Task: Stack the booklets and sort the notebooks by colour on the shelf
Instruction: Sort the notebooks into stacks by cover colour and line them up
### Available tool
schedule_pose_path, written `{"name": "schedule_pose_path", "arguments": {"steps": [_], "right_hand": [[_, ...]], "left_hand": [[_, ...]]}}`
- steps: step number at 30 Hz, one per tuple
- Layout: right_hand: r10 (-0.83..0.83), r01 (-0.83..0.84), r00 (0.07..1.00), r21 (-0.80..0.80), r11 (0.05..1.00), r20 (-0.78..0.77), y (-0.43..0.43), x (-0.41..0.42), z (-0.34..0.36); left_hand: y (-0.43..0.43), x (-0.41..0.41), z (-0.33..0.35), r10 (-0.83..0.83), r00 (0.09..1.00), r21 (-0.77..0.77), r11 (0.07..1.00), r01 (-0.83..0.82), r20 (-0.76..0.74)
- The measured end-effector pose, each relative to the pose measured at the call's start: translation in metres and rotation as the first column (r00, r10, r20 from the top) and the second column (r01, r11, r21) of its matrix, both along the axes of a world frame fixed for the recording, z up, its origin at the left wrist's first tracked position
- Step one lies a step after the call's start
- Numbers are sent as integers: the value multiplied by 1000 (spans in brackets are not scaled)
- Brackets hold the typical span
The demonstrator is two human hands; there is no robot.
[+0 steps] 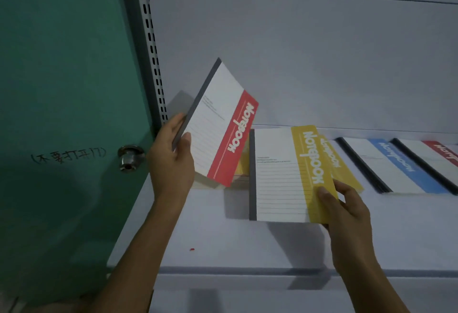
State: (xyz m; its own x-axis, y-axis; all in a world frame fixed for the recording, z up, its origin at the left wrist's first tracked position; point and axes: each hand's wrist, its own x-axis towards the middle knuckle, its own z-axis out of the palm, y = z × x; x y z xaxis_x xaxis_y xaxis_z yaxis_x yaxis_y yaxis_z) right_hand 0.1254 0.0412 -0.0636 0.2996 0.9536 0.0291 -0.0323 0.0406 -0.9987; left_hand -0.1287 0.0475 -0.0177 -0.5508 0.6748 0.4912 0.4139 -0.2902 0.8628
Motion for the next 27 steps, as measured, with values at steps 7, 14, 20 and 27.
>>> {"name": "schedule_pose_path", "arguments": {"steps": [7, 14, 20, 27], "right_hand": [[-13, 11, 998, 45, 999, 57, 54, 65, 14], [80, -94, 980, 69, 993, 182, 105, 94, 7], [169, -194, 938, 56, 979, 301, 107, 91, -19], [211, -243, 437, -111, 964, 875, 114, 91, -24]], "left_hand": [[0, 64, -2, -52, 949, 136, 991, 10, 310], [10, 141, -32, -65, 899, 94, 995, 27, 432], [18, 195, -49, -80, 888, 51, 997, 63, 453], [5, 221, -58, 44, 849, -61, 998, -15, 527]]}}
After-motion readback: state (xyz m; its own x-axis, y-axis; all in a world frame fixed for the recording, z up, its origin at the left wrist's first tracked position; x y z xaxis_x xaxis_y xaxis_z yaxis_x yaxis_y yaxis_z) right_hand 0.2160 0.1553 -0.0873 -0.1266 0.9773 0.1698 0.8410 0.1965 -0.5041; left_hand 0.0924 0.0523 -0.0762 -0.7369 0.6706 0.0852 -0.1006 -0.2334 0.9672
